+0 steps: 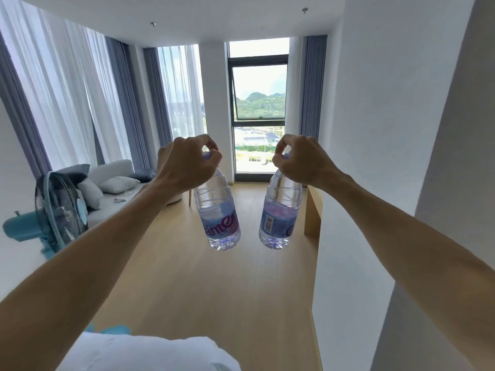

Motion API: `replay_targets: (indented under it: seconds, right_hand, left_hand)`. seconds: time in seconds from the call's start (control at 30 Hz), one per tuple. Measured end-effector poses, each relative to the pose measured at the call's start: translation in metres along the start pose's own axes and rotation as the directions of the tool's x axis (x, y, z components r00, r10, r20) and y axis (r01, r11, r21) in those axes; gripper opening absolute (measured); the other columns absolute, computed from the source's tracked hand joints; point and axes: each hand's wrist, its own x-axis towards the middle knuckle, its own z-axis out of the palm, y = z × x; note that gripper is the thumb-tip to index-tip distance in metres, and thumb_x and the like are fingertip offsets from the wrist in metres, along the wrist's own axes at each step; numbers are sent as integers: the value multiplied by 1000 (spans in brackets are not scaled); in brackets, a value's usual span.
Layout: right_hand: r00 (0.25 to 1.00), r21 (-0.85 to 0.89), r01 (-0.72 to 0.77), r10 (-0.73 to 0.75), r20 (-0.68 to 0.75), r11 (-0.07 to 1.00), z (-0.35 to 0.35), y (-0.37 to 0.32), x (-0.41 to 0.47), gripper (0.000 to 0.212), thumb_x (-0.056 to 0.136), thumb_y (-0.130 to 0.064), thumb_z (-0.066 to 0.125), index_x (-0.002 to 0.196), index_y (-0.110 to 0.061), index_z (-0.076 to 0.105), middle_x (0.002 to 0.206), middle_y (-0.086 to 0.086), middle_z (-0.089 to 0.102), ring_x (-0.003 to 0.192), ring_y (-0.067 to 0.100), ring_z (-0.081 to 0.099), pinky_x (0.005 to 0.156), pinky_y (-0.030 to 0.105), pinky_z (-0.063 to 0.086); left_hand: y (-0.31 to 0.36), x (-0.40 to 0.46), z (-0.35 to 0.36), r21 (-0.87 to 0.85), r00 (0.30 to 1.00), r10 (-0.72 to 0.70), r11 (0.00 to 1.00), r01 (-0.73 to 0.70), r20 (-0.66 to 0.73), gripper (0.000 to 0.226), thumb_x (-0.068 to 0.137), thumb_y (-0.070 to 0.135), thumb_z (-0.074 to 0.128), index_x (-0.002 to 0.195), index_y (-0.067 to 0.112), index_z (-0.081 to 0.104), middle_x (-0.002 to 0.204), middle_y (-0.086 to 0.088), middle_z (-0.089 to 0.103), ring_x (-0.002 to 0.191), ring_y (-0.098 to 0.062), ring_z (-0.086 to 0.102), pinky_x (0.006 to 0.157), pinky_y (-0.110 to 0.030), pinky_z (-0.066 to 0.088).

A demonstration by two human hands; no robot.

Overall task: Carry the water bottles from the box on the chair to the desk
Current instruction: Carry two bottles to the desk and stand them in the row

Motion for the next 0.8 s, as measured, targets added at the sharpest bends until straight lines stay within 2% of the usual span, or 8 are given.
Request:
replay_targets:
  seconds: [0.2,0.3,0.37,0.47,0.63,0.73,0.8]
  right_hand:
    - [1000,-4,-5,5,3,1000,53,81,63,7,85,-20,64,85,-20,57,81,-10,57,53,3,52,58,16,44]
    - [999,-23,-21,22,27,1000,83,119,95,7,84,-21,64,83,-17,58,79,-8,62,54,6,56,57,19,48]
    - [998,-60,-46,49,44,997,104,147,121,15,83,-21,63,75,-9,61,70,1,67,53,15,60,53,24,52]
    - [993,-84,-78,84,81,993,134,187,163,29,83,-19,60,63,2,61,60,19,63,46,25,55,47,28,47]
    - [994,-90,-85,90,54,992,178,249,233,31,85,-18,57,62,3,58,57,20,60,45,21,48,48,38,51]
    - [995,-104,-96,99,30,990,201,284,267,29,85,-17,57,65,3,60,59,19,61,48,29,54,48,40,53]
    - [994,-108,-106,109,17,988,218,310,287,28,86,-17,56,65,1,60,59,17,61,54,35,62,49,38,54]
  left_hand:
    - [-37,61,88,21,999,-21,1000,20,30,32,80,40,45,91,23,69,71,4,69,64,-19,62,74,-37,54]
    - [-59,90,135,8,1000,-24,1000,24,20,31,80,40,45,90,23,69,65,9,63,61,-16,61,70,-32,49]
    - [-75,112,167,-7,1000,-8,1000,8,14,31,80,39,45,89,22,69,61,13,57,56,-12,56,68,-30,48]
    - [-100,149,215,-30,999,25,999,-24,35,32,80,39,45,89,20,69,60,11,57,54,-14,57,68,-32,51]
    - [-143,218,293,-55,998,52,997,-50,44,32,81,39,45,91,20,69,65,10,60,59,-16,59,72,-33,50]
    - [-166,256,337,-74,998,56,996,-53,35,31,81,39,46,91,20,68,75,4,70,64,-18,62,72,-33,51]
    - [-180,279,368,-82,998,60,995,-57,34,31,81,39,46,90,20,68,75,4,70,64,-17,61,69,-31,51]
